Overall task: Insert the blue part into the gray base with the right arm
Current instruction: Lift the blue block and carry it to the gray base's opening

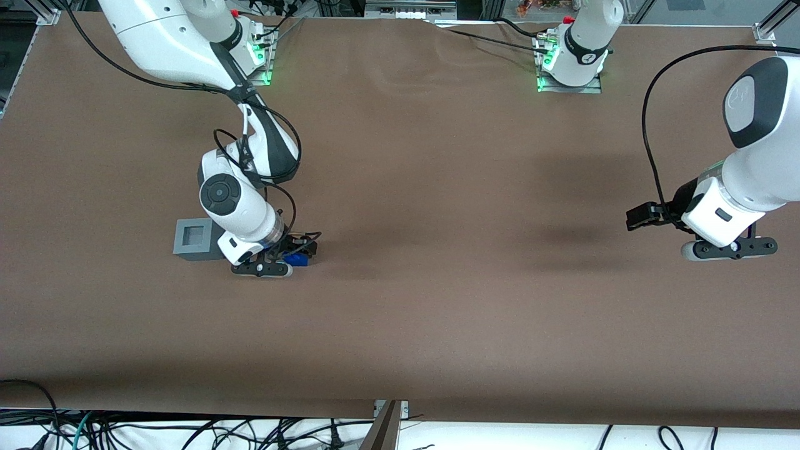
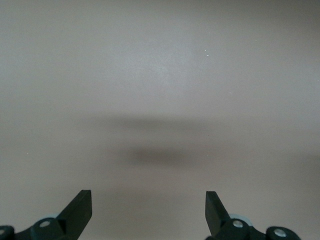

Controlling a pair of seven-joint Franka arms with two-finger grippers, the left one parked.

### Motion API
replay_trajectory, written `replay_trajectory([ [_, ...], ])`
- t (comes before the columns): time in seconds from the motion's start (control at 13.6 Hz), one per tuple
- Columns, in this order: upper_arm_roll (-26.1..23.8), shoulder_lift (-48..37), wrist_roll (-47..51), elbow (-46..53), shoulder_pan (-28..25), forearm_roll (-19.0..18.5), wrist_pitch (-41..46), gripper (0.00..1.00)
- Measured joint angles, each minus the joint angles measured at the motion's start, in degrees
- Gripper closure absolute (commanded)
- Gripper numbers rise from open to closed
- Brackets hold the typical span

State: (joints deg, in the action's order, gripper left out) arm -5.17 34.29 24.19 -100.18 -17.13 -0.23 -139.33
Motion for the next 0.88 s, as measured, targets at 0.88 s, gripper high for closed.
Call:
replay_trajectory([
  [0.88, 2.01, -7.87, -14.42, 8.64, 4.32, 0.00, 26.02, 0.86],
])
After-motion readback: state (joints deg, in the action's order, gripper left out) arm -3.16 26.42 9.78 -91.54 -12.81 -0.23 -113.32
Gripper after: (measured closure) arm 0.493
